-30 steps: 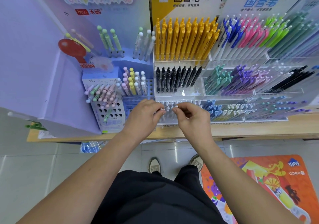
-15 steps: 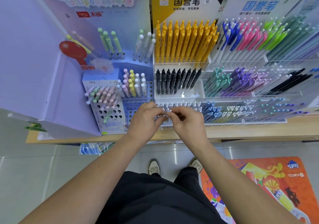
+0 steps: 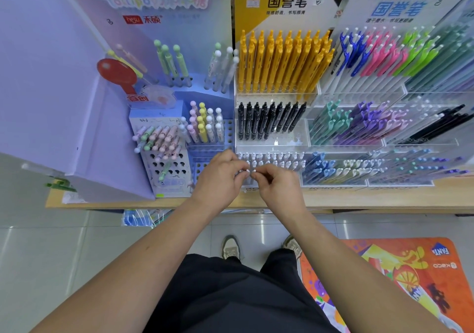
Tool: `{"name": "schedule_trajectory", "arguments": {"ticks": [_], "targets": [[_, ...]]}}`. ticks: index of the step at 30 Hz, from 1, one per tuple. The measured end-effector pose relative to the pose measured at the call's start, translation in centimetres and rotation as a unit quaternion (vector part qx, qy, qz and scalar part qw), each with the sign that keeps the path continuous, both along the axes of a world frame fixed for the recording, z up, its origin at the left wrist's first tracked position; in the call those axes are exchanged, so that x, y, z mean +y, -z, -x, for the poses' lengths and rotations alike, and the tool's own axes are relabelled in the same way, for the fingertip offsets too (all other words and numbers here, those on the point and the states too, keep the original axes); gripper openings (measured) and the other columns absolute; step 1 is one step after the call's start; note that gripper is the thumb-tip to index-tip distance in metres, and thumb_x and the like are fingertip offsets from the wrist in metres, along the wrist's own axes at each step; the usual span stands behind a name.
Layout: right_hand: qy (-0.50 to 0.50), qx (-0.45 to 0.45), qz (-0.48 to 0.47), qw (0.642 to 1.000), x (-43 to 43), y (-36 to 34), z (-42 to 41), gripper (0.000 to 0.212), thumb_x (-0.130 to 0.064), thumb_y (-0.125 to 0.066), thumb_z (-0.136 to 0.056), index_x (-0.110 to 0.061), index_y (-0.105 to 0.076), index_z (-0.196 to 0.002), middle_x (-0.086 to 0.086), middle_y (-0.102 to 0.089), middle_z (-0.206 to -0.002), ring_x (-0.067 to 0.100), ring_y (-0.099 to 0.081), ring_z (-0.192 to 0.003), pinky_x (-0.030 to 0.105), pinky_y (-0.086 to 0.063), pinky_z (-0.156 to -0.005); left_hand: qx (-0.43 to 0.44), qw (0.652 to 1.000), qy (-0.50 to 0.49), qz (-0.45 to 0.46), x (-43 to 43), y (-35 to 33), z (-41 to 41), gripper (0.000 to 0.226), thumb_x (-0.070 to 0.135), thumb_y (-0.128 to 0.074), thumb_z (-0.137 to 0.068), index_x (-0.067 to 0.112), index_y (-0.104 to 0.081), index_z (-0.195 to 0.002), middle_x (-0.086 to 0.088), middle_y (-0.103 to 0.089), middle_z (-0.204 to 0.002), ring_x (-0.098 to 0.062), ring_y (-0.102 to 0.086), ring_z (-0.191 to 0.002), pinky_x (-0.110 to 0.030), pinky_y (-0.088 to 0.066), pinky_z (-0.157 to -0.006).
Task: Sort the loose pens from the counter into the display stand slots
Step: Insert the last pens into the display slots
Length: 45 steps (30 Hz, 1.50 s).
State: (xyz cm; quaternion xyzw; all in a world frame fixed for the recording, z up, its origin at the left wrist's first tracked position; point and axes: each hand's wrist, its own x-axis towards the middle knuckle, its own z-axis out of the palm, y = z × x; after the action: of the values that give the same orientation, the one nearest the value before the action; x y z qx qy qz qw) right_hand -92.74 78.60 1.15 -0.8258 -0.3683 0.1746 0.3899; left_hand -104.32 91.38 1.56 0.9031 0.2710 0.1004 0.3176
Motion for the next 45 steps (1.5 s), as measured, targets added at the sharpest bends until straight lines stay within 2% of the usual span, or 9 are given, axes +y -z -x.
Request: {"name": "schedule_trajectory", "arguments": {"ticks": [4, 12, 14, 22, 27, 35, 39, 42, 45], "targets": [[-0.002, -0.007, -0.008, 1.0, -0.2, 0.1, 0.0, 0.005, -0.016, -0.075, -0.092, -0.012, -0.078, -0.09, -0.002, -0.074, -0.074, 0.017, -0.067, -0.067, 0.036, -0.056, -0.068, 0.0, 1.0, 0.003, -0.013, 0.0, 0.2, 0.2, 0.016, 0.021, -0.073, -0.097, 0.014, -0.078, -0.11, -0.001, -0.06, -0.1, -0.022, -0.059, -0.1, -0.037, -0.05, -0.077], [-0.01, -0.003, -0.025, 1.0, -0.2, 0.4, -0.5, 0.004, -0.015, -0.078, -0.09, -0.012, -0.079, -0.091, -0.002, -0.075, -0.074, 0.016, -0.066, -0.063, 0.035, -0.056, -0.066, 0.005, 1.0, -0.018, -0.014, -0.3, 0.5, 0.3, 0.015, 0.024, -0.071, -0.098, 0.019, -0.079, -0.111, 0.01, -0.056, -0.098, -0.016, -0.057, -0.101, -0.028, -0.04, -0.073], [-0.013, 0.009, -0.015, 1.0, -0.3, 0.4, -0.6, 0.005, -0.017, -0.077, -0.091, -0.013, -0.079, -0.092, -0.003, -0.075, -0.074, 0.012, -0.065, -0.063, 0.035, -0.056, -0.066, 0.008, 1.0, -0.014, -0.013, -0.4, 0.4, 0.3, 0.015, 0.024, -0.071, -0.098, 0.02, -0.079, -0.11, 0.008, -0.058, -0.098, -0.017, -0.058, -0.101, -0.03, -0.043, -0.072], [-0.05, 0.023, 0.051, 0.997, 0.1, -0.2, -1.5, 0.005, -0.021, -0.074, -0.093, -0.019, -0.079, -0.093, -0.009, -0.071, -0.073, 0.01, -0.062, -0.065, 0.028, -0.05, -0.066, 0.051, 0.998, -0.023, 0.0, -0.4, -1.1, -0.3, 0.019, 0.027, -0.067, -0.101, 0.021, -0.077, -0.115, 0.002, -0.063, -0.107, -0.021, -0.059, -0.107, -0.036, -0.049, -0.077], [-0.088, 0.011, 0.071, 0.994, 0.4, -0.6, -2.3, 0.008, -0.021, -0.073, -0.093, -0.018, -0.079, -0.089, -0.005, -0.074, -0.074, 0.011, -0.062, -0.065, 0.027, -0.046, -0.064, 0.05, 0.997, -0.063, 0.007, -1.3, -1.3, -0.3, 0.019, 0.025, -0.066, -0.101, 0.019, -0.078, -0.115, 0.003, -0.064, -0.109, -0.021, -0.059, -0.109, -0.039, -0.051, -0.082], [-0.099, 0.033, 0.073, 0.992, 0.3, -0.6, -2.8, 0.005, -0.024, -0.075, -0.092, -0.022, -0.078, -0.089, -0.014, -0.07, -0.073, 0.007, -0.065, -0.07, 0.027, -0.052, -0.068, 0.059, 0.994, -0.097, -0.004, -2.3, -1.4, -0.2, 0.021, 0.029, -0.064, -0.103, 0.024, -0.076, -0.119, 0.007, -0.062, -0.111, -0.018, -0.056, -0.112, -0.033, -0.045, -0.08], [-0.078, 0.083, 0.076, 0.991, -0.2, -0.8, -2.9, 0.01, -0.031, -0.079, -0.089, -0.021, -0.078, -0.091, -0.011, -0.074, -0.079, 0.009, -0.069, -0.076, 0.03, -0.056, -0.073, 0.074, 0.993, -0.093, -0.012, -2.3, -1.3, 0.0, 0.026, 0.033, -0.063, -0.104, 0.024, -0.074, -0.126, 0.003, -0.065, -0.116, -0.019, -0.054, -0.118, -0.033, -0.044, -0.084], [-0.07, 0.097, 0.075, 0.99, -0.3, -1.5, -3.5, 0.01, -0.03, -0.081, -0.087, -0.02, -0.078, -0.09, -0.011, -0.073, -0.078, 0.008, -0.068, -0.075, 0.027, -0.054, -0.072, 0.071, 0.994, -0.075, -0.04, -2.4, -1.3, 0.0, 0.024, 0.029, -0.065, -0.103, 0.019, -0.075, -0.122, -0.001, -0.067, -0.114, -0.024, -0.056, -0.115, -0.036, -0.046, -0.086], [-0.073, 0.099, 0.071, 0.99, -0.3, -2.5, -4.1, 0.004, -0.025, -0.079, -0.088, -0.025, -0.076, -0.087, -0.016, -0.07, -0.074, 0.0, -0.064, -0.071, 0.022, -0.049, -0.07, 0.048, 0.994, -0.079, -0.051, -2.5, -1.6, -0.4, 0.024, 0.029, -0.068, -0.1, 0.016, -0.075, -0.119, -0.002, -0.065, -0.111, -0.024, -0.056, -0.112, -0.037, -0.047, -0.084]]}}
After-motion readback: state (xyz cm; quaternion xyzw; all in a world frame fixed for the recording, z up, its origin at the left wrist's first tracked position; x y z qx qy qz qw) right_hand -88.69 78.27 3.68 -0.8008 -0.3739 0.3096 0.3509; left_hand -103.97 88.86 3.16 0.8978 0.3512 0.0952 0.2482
